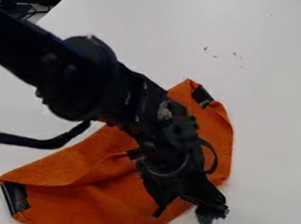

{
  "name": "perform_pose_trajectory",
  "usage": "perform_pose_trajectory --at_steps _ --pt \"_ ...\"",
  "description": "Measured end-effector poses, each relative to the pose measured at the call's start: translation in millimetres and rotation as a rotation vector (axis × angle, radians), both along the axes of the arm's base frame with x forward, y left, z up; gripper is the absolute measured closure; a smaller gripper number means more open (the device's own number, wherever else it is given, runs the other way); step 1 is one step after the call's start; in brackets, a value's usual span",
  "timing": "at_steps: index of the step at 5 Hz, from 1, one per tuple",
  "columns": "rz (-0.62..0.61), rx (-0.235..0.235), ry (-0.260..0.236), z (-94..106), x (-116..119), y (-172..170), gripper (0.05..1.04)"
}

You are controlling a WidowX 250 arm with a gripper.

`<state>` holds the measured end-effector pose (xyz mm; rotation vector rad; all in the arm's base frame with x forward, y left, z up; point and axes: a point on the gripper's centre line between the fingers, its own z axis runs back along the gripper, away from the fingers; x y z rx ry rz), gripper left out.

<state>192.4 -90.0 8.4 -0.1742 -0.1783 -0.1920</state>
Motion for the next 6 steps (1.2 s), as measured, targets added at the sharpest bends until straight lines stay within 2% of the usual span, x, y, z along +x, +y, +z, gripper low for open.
perform_pose_trajectory --at_steps 1,2,4,5,6 --pt "0.0 0.014 0.023 1.8 -18 -6 0.085" --pt "-0.005 0.03 0.031 4.6 -25 -10 0.085" --pt "-0.017 0.049 0.021 12.4 -33 -16 0.084" --pt "-0.036 0.069 0.033 19.9 -32 -18 0.084" --pt "-0.04 0.028 0.085 26.2 -35 -28 0.084"
